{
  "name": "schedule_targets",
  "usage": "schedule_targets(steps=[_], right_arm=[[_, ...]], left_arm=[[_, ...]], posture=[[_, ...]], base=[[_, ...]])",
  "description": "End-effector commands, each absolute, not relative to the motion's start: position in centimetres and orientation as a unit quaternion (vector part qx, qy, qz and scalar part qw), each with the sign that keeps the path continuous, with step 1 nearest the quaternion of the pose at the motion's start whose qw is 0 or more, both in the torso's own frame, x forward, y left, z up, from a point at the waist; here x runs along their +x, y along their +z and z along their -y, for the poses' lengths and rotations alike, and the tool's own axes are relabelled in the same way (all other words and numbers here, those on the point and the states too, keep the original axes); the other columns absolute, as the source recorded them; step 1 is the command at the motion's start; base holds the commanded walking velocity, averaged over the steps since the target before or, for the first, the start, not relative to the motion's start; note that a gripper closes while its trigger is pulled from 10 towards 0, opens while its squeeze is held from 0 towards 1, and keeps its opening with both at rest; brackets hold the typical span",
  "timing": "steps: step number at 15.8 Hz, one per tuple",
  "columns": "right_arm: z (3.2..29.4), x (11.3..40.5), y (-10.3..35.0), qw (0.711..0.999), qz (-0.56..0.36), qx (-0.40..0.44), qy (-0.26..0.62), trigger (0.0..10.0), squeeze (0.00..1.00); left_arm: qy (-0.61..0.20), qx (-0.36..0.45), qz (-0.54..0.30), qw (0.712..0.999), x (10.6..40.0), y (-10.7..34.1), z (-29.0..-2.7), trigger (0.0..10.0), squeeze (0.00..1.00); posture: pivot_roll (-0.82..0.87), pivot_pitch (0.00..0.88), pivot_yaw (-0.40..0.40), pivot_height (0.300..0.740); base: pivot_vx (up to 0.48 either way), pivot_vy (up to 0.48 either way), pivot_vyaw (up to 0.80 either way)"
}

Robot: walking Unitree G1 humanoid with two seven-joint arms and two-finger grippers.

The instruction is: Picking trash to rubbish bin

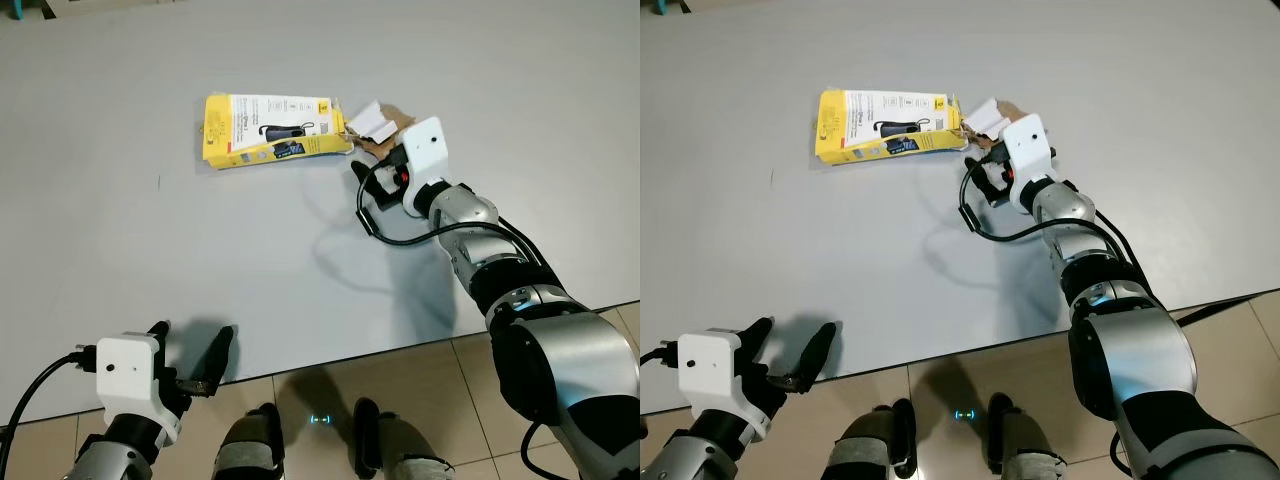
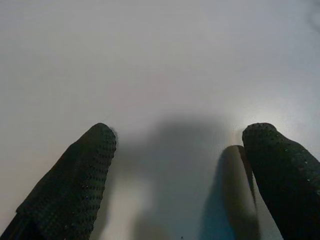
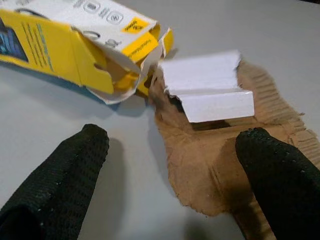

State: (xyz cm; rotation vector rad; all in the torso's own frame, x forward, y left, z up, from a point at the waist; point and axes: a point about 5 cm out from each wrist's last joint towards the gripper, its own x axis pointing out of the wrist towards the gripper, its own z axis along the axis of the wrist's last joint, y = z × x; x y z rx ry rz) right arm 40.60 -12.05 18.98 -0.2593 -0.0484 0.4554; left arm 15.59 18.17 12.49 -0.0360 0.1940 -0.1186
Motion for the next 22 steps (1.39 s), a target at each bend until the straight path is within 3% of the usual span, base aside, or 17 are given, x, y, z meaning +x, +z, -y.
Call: schedule_targets(steps=[1,6,8,22], right_arm=[[12.2,40.6,18.5,0.964,0.01,-0.147,0.222,10.0,0.0],[12.0,40.4,17.7,0.964,-0.001,-0.173,0.204,10.0,0.0],[11.9,40.3,17.4,0.963,-0.006,-0.17,0.207,0.0,0.0],[11.4,39.9,16.3,0.96,-0.027,-0.145,0.236,0.0,0.0]], left_arm=[[-0.062,-0.016,-0.104,0.992,15.1,12.6,-18.2,10.0,0.0],[-0.062,-0.013,-0.104,0.993,15.1,12.7,-18.3,10.0,0.0],[-0.062,-0.013,-0.104,0.993,15.0,12.8,-18.3,10.0,0.0],[-0.061,-0.017,-0.105,0.992,15.1,12.7,-18.1,10.0,0.0]], posture=[[0.25,0.316,0.026,0.74],[0.26,0.312,0.028,0.74],[0.26,0.315,0.027,0.74],[0.25,0.316,0.02,0.74]], base=[[0.0,0.0,0.0],[0.0,0.0,0.0],[0.0,0.0,0.0],[0.0,0.0,0.0]])
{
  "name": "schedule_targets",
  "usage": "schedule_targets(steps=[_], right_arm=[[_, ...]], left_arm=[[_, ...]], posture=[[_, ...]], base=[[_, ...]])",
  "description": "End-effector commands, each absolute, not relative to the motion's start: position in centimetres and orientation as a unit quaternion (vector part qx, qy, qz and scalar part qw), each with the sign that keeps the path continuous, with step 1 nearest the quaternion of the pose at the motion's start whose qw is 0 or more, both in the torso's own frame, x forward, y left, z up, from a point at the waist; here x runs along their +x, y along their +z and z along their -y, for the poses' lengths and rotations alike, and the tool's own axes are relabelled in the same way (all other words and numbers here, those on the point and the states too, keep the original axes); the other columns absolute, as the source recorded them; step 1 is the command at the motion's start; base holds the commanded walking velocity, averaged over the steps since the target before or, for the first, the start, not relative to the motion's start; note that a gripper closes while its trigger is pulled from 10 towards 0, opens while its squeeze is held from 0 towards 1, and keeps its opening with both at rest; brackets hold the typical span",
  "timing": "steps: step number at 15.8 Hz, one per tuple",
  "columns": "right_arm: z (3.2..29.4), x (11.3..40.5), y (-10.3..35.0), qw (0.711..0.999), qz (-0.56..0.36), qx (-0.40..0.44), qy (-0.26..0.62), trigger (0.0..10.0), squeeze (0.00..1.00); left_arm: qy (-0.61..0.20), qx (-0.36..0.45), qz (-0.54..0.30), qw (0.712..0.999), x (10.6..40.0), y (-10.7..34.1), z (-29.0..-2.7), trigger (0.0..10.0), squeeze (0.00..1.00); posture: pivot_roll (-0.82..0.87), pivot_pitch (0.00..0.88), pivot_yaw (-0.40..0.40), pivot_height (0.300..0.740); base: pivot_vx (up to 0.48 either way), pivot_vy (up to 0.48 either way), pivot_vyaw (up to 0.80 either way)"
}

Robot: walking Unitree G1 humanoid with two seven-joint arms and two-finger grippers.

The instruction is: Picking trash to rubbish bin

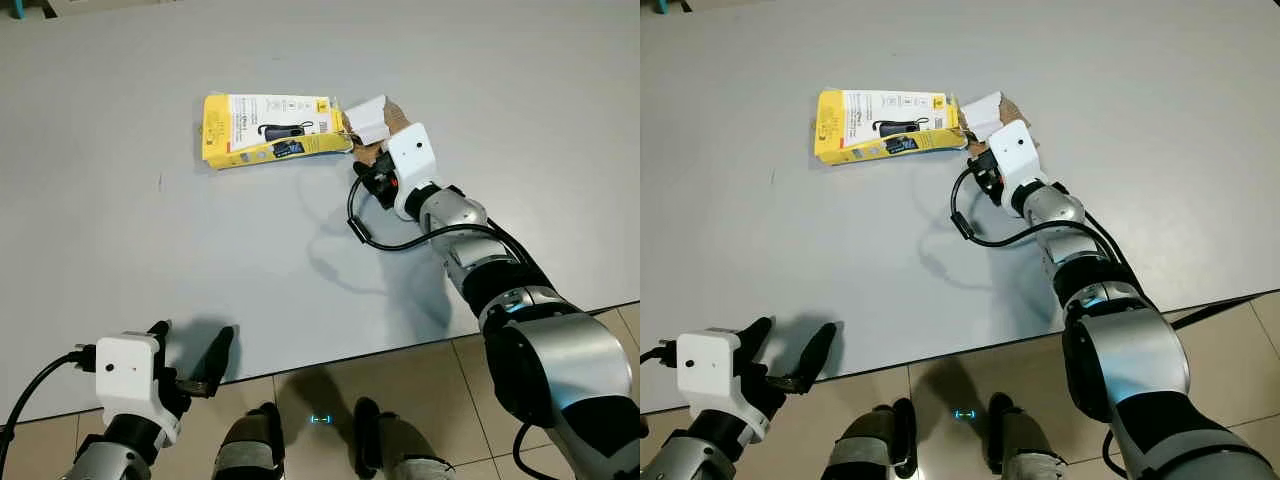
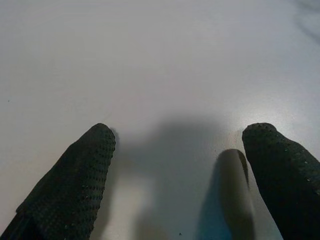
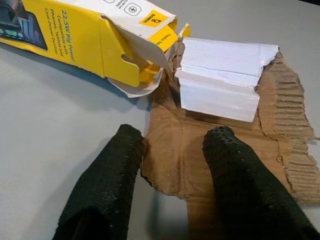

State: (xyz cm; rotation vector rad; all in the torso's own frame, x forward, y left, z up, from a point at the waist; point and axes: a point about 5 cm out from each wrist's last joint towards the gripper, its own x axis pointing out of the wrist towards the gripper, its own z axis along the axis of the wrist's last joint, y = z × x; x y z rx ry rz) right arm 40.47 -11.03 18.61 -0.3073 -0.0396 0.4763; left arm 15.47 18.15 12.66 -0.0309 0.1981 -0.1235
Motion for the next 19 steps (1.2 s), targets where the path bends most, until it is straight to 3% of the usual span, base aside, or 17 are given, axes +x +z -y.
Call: schedule_targets(steps=[1,10,14,19], right_arm=[[11.4,39.9,16.3,0.96,-0.027,-0.144,0.237,0.0,0.0],[11.7,38.5,14.5,0.941,-0.022,-0.104,0.321,0.0,0.0],[10.9,37.1,13.7,0.912,-0.007,-0.07,0.404,0.0,0.0],[9.6,34.7,14.7,0.855,0.013,-0.039,0.517,0.0,0.0]], left_arm=[[-0.061,-0.017,-0.105,0.992,15.1,12.7,-18.1,10.0,0.0],[-0.062,-0.019,-0.102,0.993,15.5,12.5,-18.0,10.0,0.0],[-0.068,-0.021,-0.095,0.993,16.3,12.4,-17.8,10.0,0.0],[-0.071,-0.024,-0.088,0.993,17.2,12.1,-17.6,10.0,0.0]], posture=[[0.26,0.317,0.021,0.74],[0.22,0.306,0.014,0.74],[0.2,0.288,0.01,0.74],[0.17,0.26,-0.005,0.74]], base=[[0.0,0.0,0.0],[0.0,0.0,0.0],[0.0,0.0,0.0],[0.0,0.0,0.0]])
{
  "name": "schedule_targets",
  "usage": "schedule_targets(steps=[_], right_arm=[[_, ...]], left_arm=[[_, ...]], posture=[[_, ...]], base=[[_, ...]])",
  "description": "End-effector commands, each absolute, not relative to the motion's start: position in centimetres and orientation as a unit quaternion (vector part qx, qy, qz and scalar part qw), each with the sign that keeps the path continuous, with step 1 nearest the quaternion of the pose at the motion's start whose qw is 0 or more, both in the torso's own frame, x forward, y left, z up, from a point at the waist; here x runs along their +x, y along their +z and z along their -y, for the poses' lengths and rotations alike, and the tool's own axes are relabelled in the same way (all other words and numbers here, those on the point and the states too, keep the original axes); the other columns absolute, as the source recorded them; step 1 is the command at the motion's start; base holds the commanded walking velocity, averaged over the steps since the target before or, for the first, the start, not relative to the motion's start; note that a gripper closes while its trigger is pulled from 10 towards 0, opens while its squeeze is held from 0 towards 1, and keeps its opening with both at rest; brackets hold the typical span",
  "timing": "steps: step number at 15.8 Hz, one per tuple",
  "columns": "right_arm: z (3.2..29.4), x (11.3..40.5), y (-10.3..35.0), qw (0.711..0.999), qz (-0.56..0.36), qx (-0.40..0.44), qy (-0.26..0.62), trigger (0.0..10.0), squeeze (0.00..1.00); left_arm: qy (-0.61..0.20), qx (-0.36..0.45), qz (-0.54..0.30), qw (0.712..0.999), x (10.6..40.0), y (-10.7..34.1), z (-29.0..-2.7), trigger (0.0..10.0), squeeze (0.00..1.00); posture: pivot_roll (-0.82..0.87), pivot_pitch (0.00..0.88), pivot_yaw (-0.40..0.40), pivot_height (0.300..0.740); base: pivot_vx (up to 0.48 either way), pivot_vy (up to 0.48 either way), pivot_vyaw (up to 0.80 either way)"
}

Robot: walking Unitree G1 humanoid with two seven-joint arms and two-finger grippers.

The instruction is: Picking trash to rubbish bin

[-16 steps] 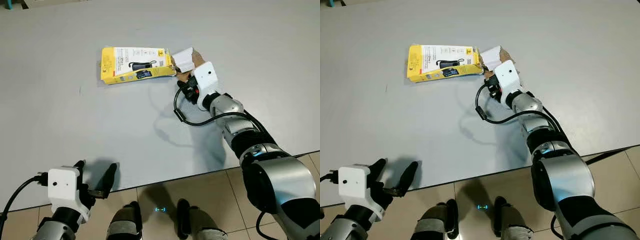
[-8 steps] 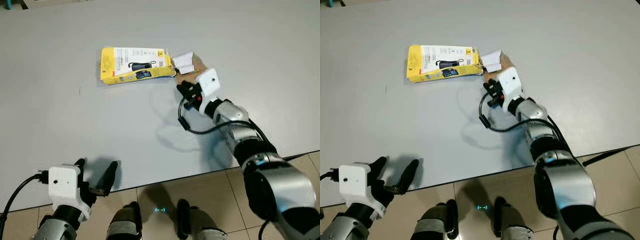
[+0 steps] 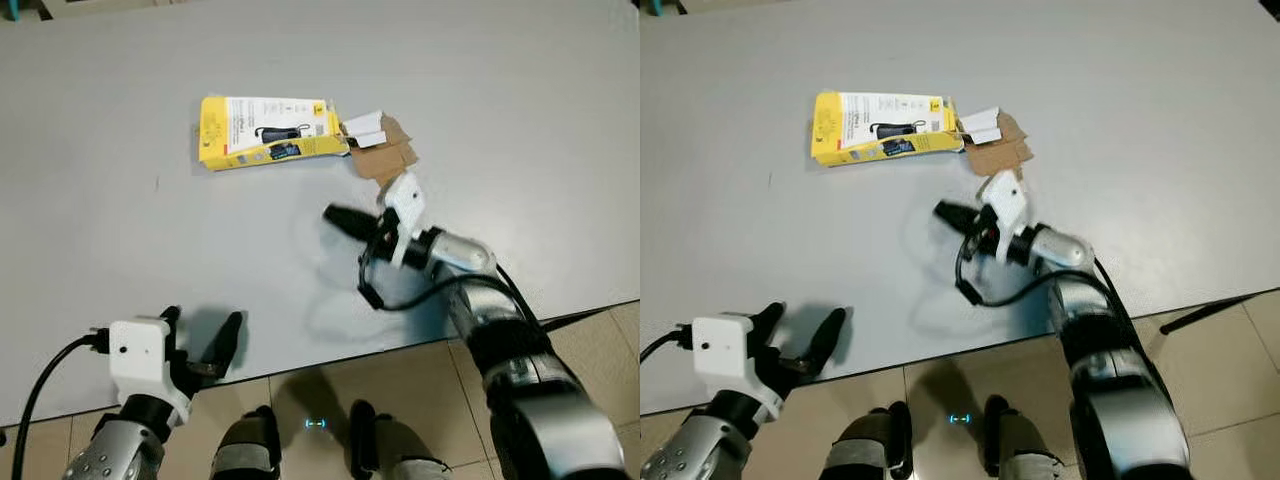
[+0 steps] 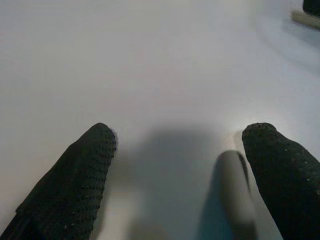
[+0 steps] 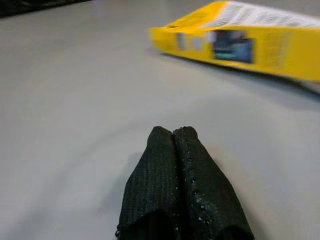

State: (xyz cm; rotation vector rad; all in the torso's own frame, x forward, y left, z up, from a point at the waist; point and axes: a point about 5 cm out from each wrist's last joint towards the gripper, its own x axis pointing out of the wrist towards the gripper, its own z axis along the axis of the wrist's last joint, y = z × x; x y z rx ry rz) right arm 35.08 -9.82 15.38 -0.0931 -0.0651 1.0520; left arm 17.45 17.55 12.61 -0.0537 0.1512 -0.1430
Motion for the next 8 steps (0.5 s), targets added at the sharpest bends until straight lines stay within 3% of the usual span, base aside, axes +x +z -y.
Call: schedule_targets(steps=[1,2,3,4,5,8], right_arm=[[9.6,34.4,15.3,0.85,0.02,-0.032,0.526,0.0,0.0],[9.7,34.8,15.9,0.863,0.034,-0.036,0.503,0.0,0.0],[9.9,35.5,16.7,0.875,0.043,-0.015,0.482,6.5,1.0],[10.2,35.8,17.4,0.884,0.052,-0.019,0.465,9.0,1.0],[10.4,36.1,17.9,0.893,0.062,-0.027,0.445,10.0,1.0],[11.2,37.2,19.1,0.914,0.074,-0.035,0.397,10.0,1.0]], left_arm=[[-0.071,-0.025,-0.085,0.993,17.3,12.1,-17.5,10.0,0.0],[-0.072,-0.026,-0.084,0.994,17.4,12.0,-17.5,10.0,0.0],[-0.073,-0.027,-0.083,0.994,17.5,12.0,-17.4,10.0,0.0],[-0.074,-0.028,-0.082,0.994,17.6,12.0,-17.4,10.0,0.0],[-0.074,-0.028,-0.081,0.994,17.7,11.9,-17.4,10.0,0.0],[-0.073,-0.028,-0.076,0.994,17.9,11.9,-17.4,10.0,0.0]], posture=[[0.17,0.256,-0.006,0.74],[0.16,0.253,-0.007,0.74],[0.16,0.249,-0.009,0.74],[0.16,0.245,-0.01,0.74],[0.16,0.245,-0.01,0.74],[0.16,0.241,-0.014,0.74]], base=[[0.0,0.0,0.0],[0.0,0.0,0.0],[0.0,0.0,0.0],[0.0,0.0,0.0],[0.0,0.0,0.0],[0.0,0.0,0.0]])
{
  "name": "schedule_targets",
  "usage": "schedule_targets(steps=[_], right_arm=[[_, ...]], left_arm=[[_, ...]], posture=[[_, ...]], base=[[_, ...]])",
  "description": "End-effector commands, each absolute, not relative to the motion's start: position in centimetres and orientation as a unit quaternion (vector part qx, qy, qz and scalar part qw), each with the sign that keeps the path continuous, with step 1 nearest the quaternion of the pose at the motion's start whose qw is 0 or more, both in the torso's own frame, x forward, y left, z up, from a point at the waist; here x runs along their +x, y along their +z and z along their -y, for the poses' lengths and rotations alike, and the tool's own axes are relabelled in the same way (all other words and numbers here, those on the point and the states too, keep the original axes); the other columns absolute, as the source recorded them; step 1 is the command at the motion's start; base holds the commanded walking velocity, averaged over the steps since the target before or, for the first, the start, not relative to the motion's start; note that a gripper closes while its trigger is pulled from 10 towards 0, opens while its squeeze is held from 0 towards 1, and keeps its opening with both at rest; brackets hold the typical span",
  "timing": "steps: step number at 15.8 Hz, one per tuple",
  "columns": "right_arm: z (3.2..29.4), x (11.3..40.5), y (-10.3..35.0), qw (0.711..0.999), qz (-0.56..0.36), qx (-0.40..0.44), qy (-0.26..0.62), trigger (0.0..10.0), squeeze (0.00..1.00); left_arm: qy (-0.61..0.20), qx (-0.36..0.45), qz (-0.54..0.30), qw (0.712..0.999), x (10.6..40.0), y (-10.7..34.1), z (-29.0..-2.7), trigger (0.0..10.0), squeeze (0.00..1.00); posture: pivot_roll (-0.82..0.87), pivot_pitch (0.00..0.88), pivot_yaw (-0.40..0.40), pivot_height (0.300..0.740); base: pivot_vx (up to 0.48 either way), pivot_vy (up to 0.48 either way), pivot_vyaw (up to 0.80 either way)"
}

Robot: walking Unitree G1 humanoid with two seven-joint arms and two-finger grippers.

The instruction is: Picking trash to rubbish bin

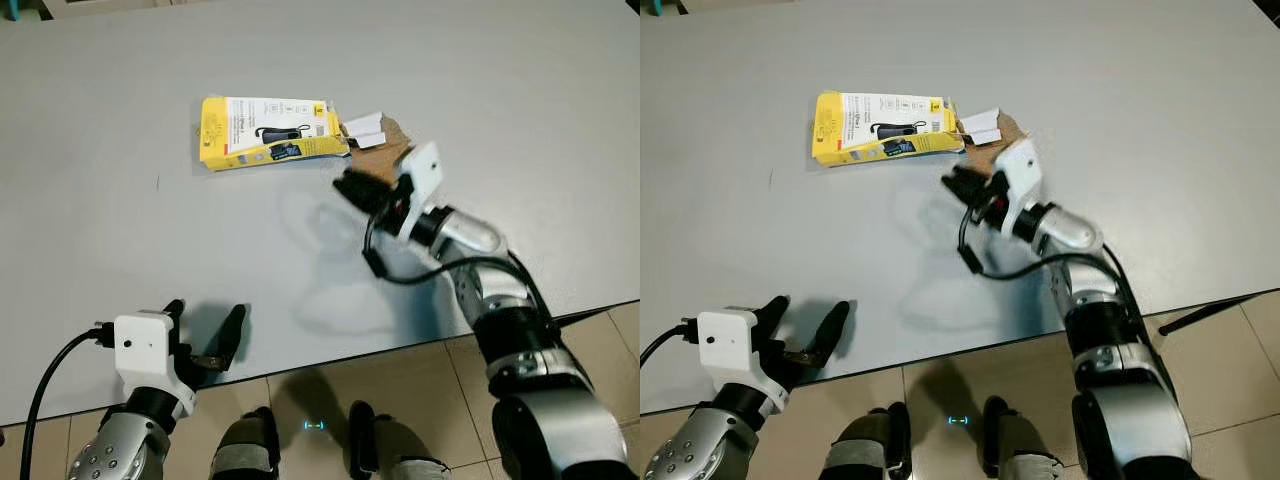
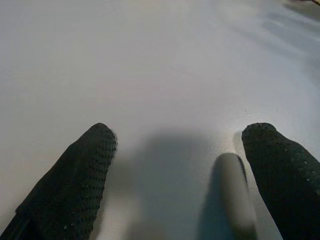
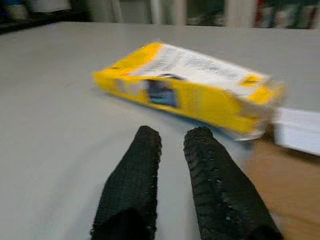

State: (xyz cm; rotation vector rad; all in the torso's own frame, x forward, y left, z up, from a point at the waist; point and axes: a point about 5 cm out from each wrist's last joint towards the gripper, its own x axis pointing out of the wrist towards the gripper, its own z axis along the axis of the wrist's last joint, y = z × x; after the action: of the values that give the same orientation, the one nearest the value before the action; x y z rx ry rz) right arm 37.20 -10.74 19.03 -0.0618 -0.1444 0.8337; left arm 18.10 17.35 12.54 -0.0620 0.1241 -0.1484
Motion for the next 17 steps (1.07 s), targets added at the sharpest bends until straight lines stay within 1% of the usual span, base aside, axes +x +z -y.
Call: schedule_targets(steps=[1,2,3,4,8,13,14,17], right_arm=[[11.4,37.6,19.3,0.921,0.075,-0.04,0.381,10.0,1.0],[11.5,37.9,19.4,0.927,0.076,-0.044,0.364,10.0,1.0],[11.9,38.6,19.6,0.94,0.079,-0.053,0.329,10.0,1.0],[12.1,38.7,19.6,0.943,0.078,-0.058,0.319,10.0,1.0],[13.3,40.3,20.3,0.968,0.064,-0.089,0.226,10.0,1.0],[13.6,40.8,20.3,0.974,0.05,-0.099,0.198,10.0,1.0],[13.9,41.0,20.3,0.979,0.044,-0.095,0.177,10.0,1.0],[14.3,41.1,19.9,0.983,0.028,-0.099,0.152,10.0,1.0]], left_arm=[[-0.073,-0.029,-0.075,0.994,17.9,11.9,-17.4,10.0,0.0],[-0.073,-0.029,-0.075,0.994,17.9,11.9,-17.4,10.0,0.0],[-0.073,-0.031,-0.074,0.994,17.9,11.9,-17.3,10.0,0.0],[-0.073,-0.031,-0.074,0.994,17.9,11.9,-17.3,10.0,0.0],[-0.072,-0.03,-0.075,0.994,17.8,11.8,-17.3,10.0,0.0],[-0.068,-0.027,-0.078,0.994,17.4,11.8,-17.5,10.0,0.0],[-0.066,-0.026,-0.08,0.994,17.1,11.9,-17.6,10.0,0.0],[-0.063,-0.024,-0.083,0.994,16.7,11.9,-17.7,10.0,0.0]], posture=[[0.16,0.241,-0.014,0.74],[0.16,0.241,-0.014,0.74],[0.16,0.241,-0.014,0.74],[0.16,0.241,-0.014,0.74],[0.17,0.247,-0.013,0.74],[0.19,0.257,-0.01,0.74],[0.2,0.265,-0.008,0.74],[0.21,0.275,-0.004,0.74]], base=[[0.0,0.0,0.0],[0.0,0.0,0.0],[0.0,0.0,0.0],[0.0,0.0,0.0],[0.0,0.0,0.0],[0.0,0.0,0.0],[0.0,0.0,0.0],[0.0,0.0,0.0]])
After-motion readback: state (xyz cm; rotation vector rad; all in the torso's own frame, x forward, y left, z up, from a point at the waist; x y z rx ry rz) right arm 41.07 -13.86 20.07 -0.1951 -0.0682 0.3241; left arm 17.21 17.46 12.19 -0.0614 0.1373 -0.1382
